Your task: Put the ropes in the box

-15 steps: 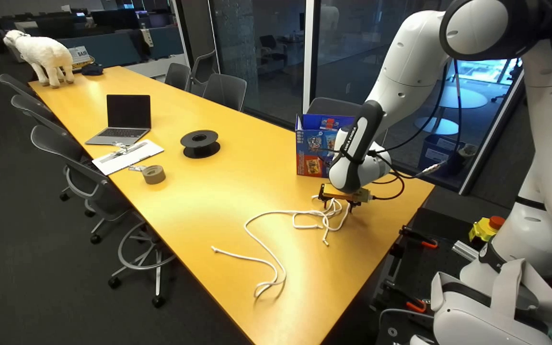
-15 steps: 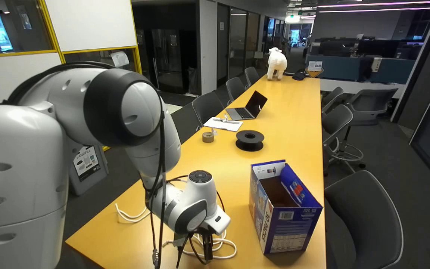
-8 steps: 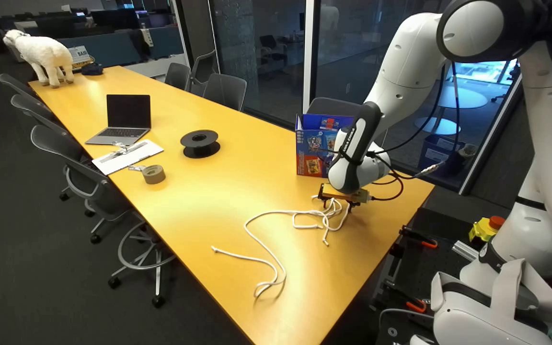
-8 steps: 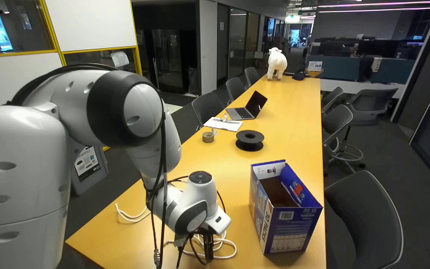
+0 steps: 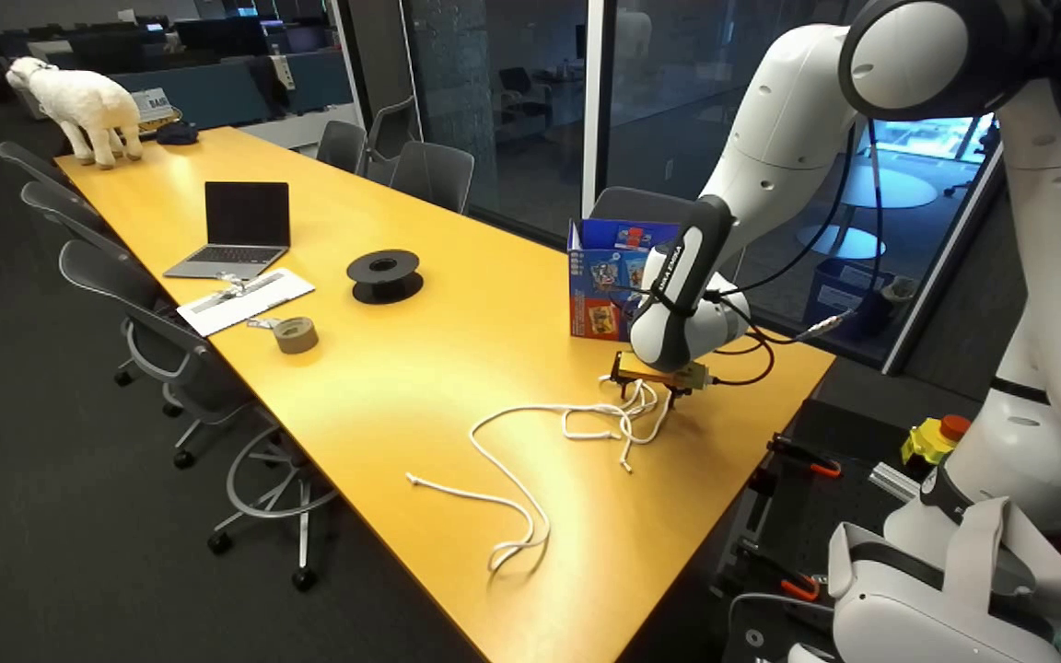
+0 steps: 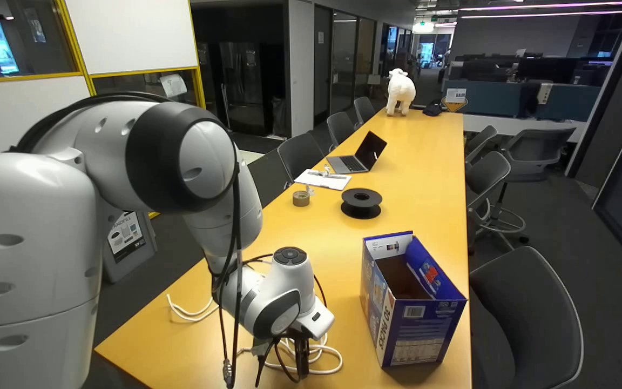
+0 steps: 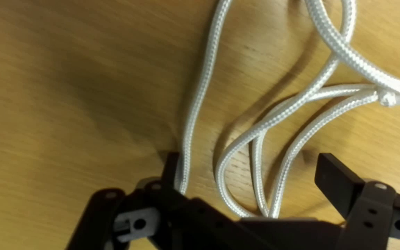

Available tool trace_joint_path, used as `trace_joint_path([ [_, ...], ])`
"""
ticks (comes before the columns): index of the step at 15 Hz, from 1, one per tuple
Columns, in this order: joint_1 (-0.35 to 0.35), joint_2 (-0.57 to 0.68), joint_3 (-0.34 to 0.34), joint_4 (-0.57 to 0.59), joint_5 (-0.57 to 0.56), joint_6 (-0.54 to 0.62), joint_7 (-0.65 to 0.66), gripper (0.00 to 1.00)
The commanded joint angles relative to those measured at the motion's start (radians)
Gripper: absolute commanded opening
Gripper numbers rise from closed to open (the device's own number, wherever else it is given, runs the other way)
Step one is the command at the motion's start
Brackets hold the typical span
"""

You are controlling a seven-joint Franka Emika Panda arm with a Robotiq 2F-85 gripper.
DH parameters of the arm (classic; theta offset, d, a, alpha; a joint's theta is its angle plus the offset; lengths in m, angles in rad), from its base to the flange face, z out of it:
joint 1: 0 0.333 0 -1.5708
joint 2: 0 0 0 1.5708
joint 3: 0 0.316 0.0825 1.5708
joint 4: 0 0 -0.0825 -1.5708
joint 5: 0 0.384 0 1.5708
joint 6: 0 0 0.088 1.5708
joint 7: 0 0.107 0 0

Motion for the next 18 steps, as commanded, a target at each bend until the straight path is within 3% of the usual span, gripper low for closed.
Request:
trace_joint_path([
  [1,0.015,0.019,-0.008,0.013,0.015,0.03,0.01,0.75],
  [3,0.019,0.021,-0.013,0.013,0.012,0.03,0.011,0.68],
  [10,0.024,0.021,-0.021,0.022,0.008,0.029,0.01,0.16],
  [13,0.022,0.021,-0.02,0.026,0.008,0.024,0.006,0.1],
  [18,0.016,-0.019,-0.015,0.04,0.014,0.019,0.007,0.16],
])
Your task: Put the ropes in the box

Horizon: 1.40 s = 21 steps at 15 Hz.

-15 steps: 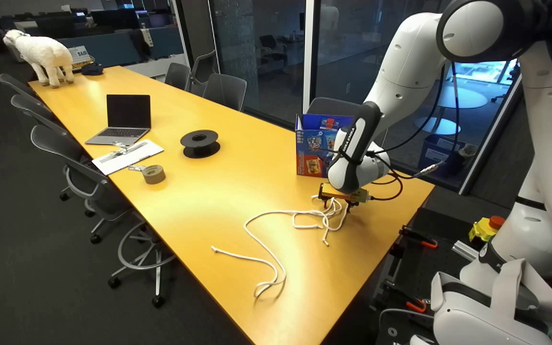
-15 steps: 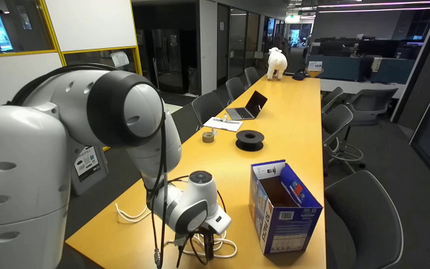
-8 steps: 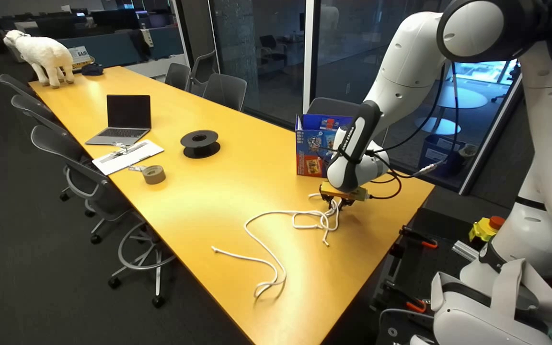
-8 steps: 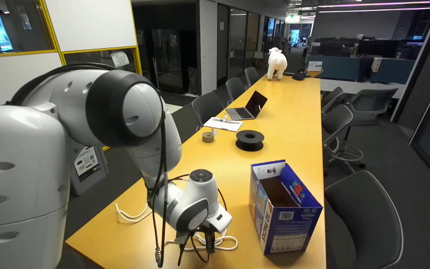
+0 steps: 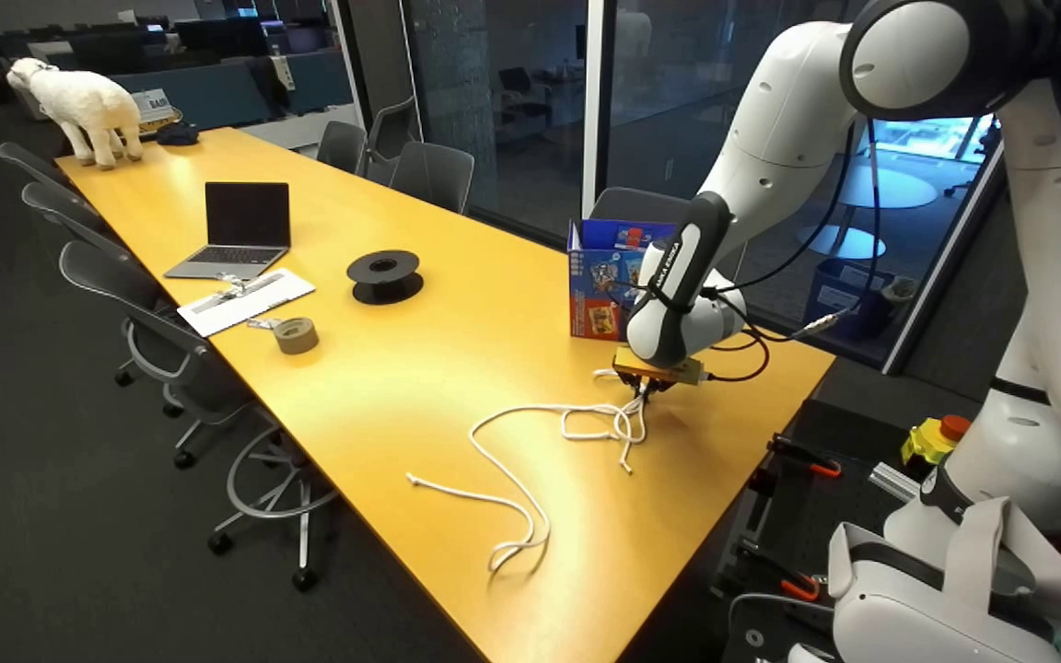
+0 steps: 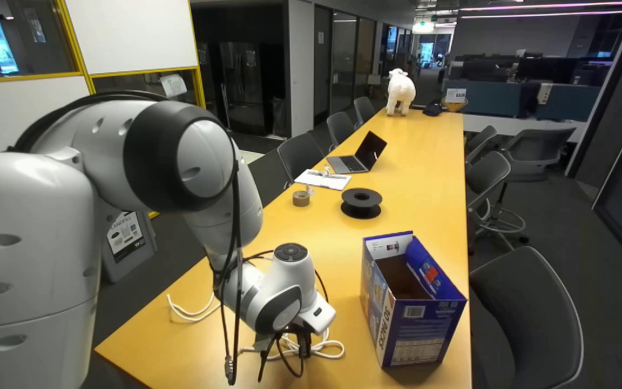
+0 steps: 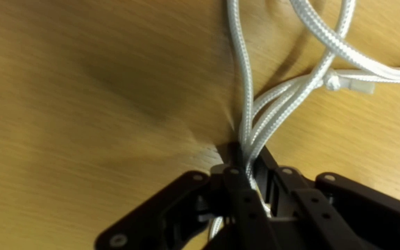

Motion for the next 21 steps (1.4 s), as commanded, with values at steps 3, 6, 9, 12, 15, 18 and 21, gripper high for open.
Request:
trace_joint_path([
  [3,0.019,-0.078,-0.011,0.03,0.021,0.063,0.014,0.14],
  [6,0.05,-0.167,-0.039,0.036,0.016,0.108,0.022,0.14],
  [9,0.118,-0.265,-0.121,0.049,-0.018,0.12,0.056,0.14],
  [12,0.23,-0.333,-0.264,0.097,-0.071,0.133,0.11,0.14],
  [15,0.327,-0.358,-0.408,0.189,-0.149,0.133,0.197,0.13],
  [18,0.414,-0.341,-0.547,0.311,-0.236,0.119,0.309,0.15],
  [21,0.505,-0.298,-0.697,0.432,-0.311,0.106,0.426,0.12],
])
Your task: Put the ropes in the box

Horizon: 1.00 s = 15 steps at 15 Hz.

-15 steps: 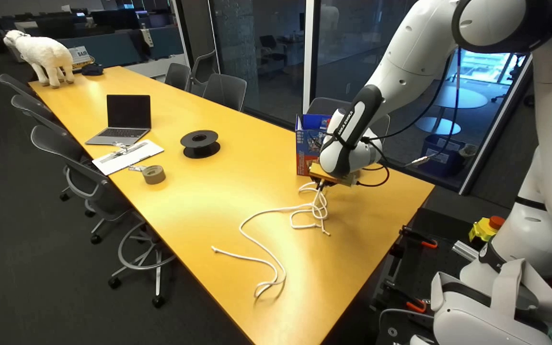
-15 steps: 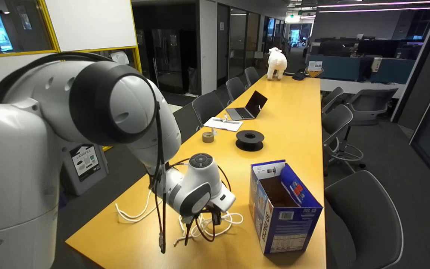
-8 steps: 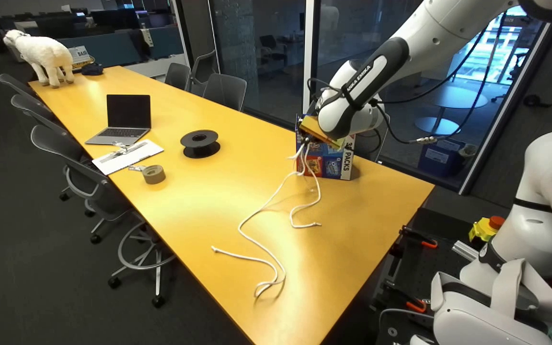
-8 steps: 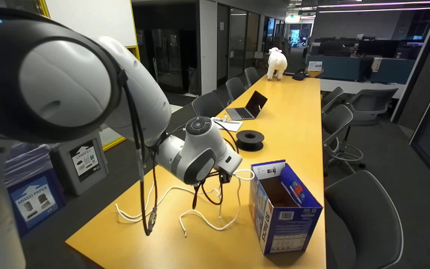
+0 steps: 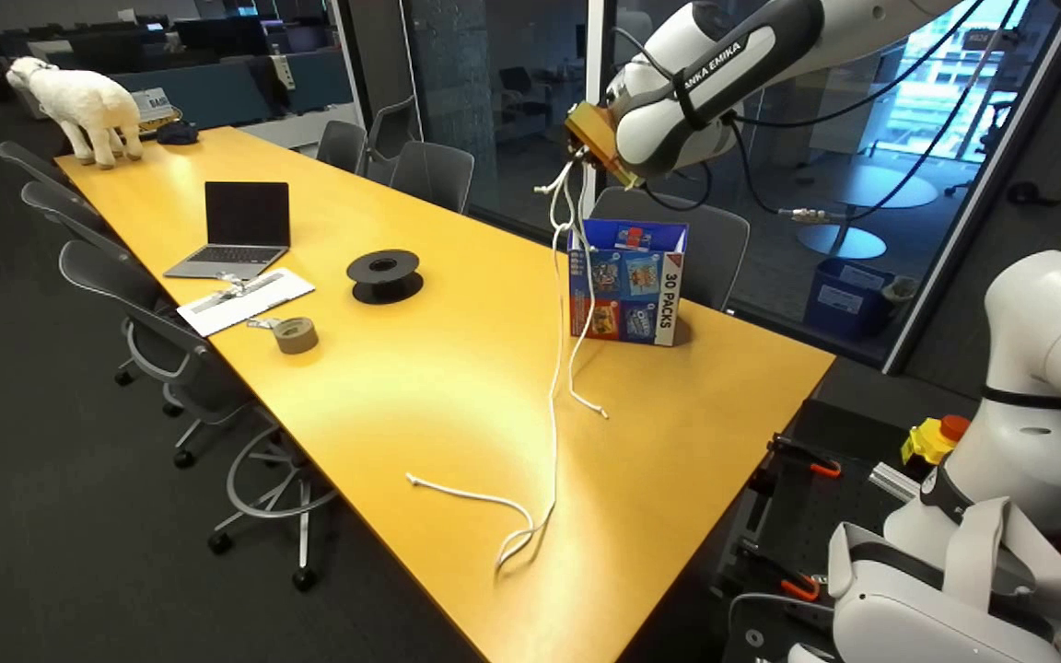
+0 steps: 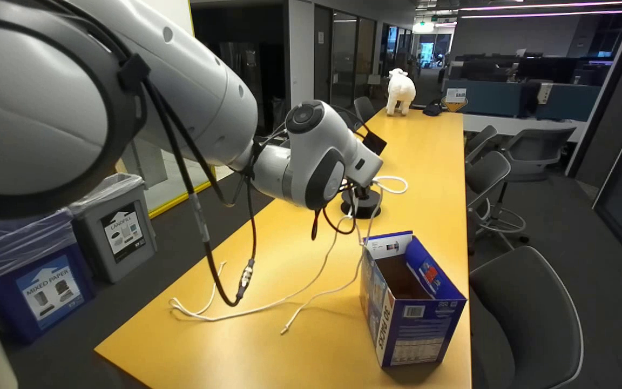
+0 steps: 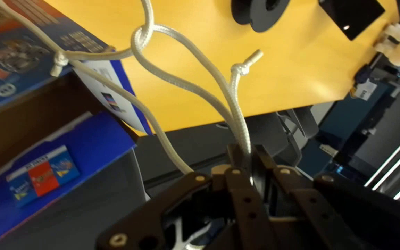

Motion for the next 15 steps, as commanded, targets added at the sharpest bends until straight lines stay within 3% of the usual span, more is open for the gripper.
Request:
trace_joint_path([
  [1,0.134,0.06,-0.2,0.161,-0.103,-0.025,0.161,0.13],
  [7,0.359,0.132,-0.538,0.318,-0.259,-0.17,0.324,0.12],
  [11,0.543,0.148,-0.748,0.362,-0.383,-0.395,0.346,0.11],
  [15,0.739,0.102,-0.884,0.363,-0.455,-0.668,0.252,0.12],
])
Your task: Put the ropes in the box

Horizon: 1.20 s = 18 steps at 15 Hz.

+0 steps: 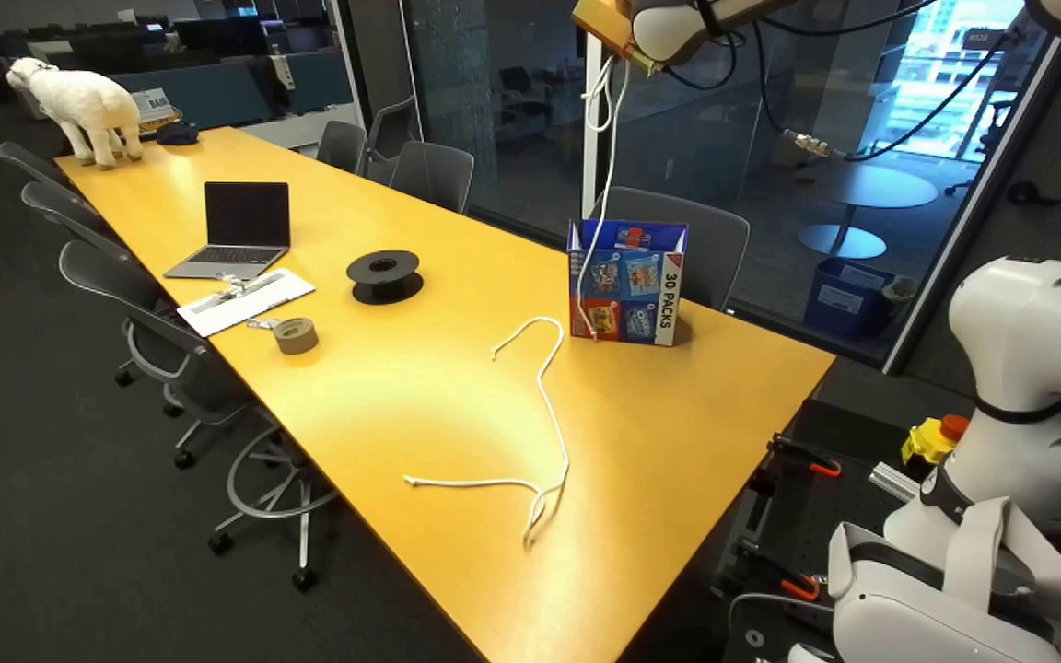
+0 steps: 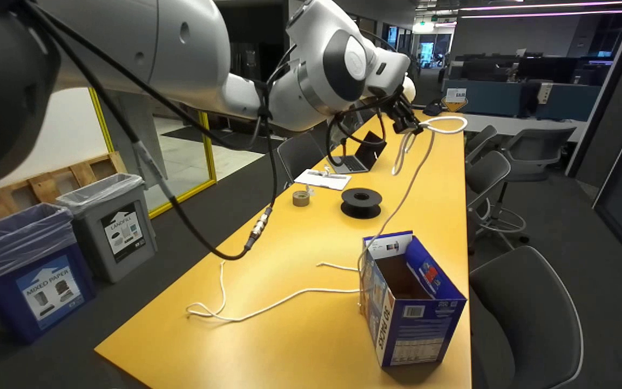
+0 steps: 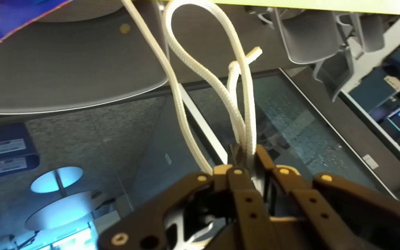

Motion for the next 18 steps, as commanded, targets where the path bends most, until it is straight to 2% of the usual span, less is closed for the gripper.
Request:
trace_joint_path([
  [1,0.174,-0.007,-0.134,0.009,-0.046,-0.205,-0.068,0.11],
  [3,0.249,0.014,-0.197,-0.009,-0.047,-0.276,-0.097,0.11],
  [4,0.163,0.033,-0.124,-0.114,-0.071,-0.175,-0.055,0.11],
  [7,0.149,0.042,-0.114,-0.198,-0.106,-0.149,-0.046,0.11],
  [8,0.096,0.056,-0.071,-0.251,-0.13,-0.063,-0.007,0.11],
  [9,0.082,0.055,-0.062,-0.283,-0.136,-0.044,-0.005,0.11],
  [13,-0.026,0.062,0.024,-0.364,-0.132,0.022,0.009,0.12],
  [18,-0.246,0.125,0.23,-0.396,-0.064,0.126,0.058,0.12],
])
